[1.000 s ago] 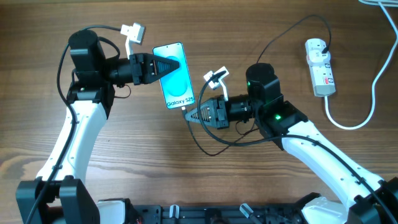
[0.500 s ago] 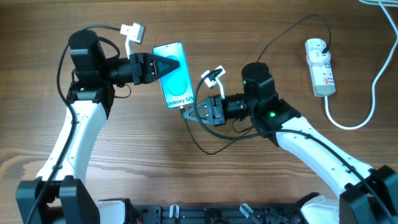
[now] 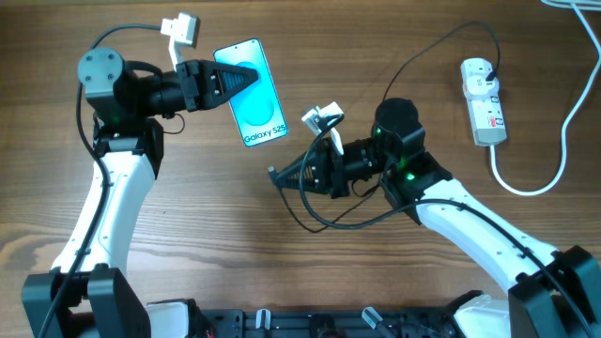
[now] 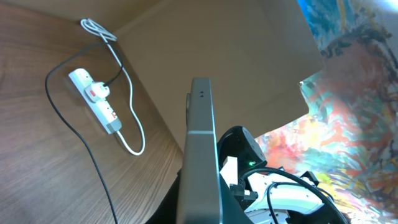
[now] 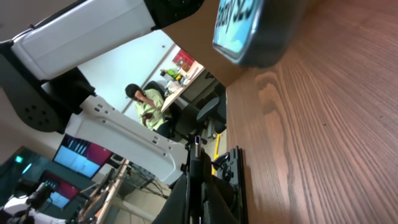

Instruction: Plug charger to phone and switch on socket

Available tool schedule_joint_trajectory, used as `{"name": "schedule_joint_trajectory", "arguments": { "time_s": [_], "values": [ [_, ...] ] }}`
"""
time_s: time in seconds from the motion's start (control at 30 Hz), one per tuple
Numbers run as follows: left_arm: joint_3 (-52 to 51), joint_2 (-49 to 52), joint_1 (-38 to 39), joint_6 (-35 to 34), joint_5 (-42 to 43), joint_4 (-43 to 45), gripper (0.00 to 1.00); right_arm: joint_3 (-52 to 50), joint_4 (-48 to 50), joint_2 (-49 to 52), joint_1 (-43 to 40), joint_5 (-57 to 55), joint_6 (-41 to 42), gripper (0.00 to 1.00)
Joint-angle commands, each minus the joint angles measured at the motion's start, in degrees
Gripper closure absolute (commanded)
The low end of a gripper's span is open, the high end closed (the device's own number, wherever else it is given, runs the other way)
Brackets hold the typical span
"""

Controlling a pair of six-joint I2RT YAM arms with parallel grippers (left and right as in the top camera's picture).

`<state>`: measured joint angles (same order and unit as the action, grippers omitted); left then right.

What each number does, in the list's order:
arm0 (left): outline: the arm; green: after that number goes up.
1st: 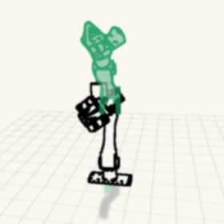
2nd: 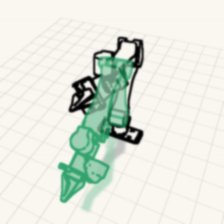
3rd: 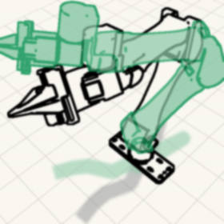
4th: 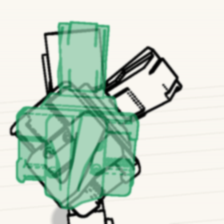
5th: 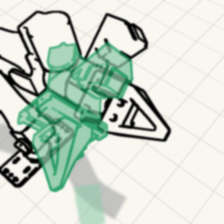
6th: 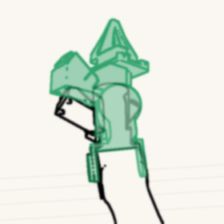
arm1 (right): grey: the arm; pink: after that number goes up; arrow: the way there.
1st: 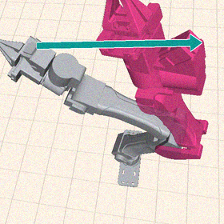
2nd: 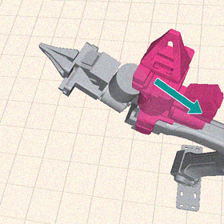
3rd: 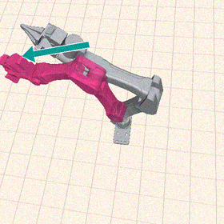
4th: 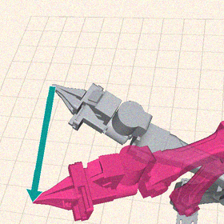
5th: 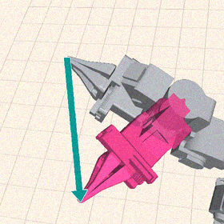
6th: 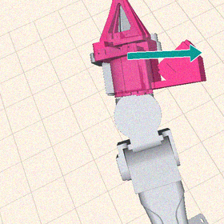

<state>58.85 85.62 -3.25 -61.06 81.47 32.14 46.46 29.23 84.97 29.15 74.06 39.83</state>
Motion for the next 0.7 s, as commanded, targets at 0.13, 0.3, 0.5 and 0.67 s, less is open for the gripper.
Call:
{"name": "schedule_joint_trajectory", "arguments": {
  "time_s": [0.13, 0.3, 0.5, 0.67],
  "values": [
    [0.83, -0.46, -0.13, -0.94, -0.31, 0.24, 0.96, -0.09, 5.31, 0.24, -2.34, -0.35, 4.31, 0.96],
    [0.83, -0.46, -0.13, -0.94, -0.31, 0.24, 0.96, -0.09, 6.34, 0.35, -2.34, -4.59, 5.33, 0.96],
    [0.83, -0.44, 0.04, -0.90, -0.31, 0.24, 0.96, -0.02, 7.82, 0.35, -2.32, -6.03, 6.82, 0.96],
    [0.83, -0.44, 2.32, 0.63, -0.33, 0.24, 0.96, 0.02, 7.82, 0.35, -0.28, -7.21, 6.84, 0.96]
  ]
}}
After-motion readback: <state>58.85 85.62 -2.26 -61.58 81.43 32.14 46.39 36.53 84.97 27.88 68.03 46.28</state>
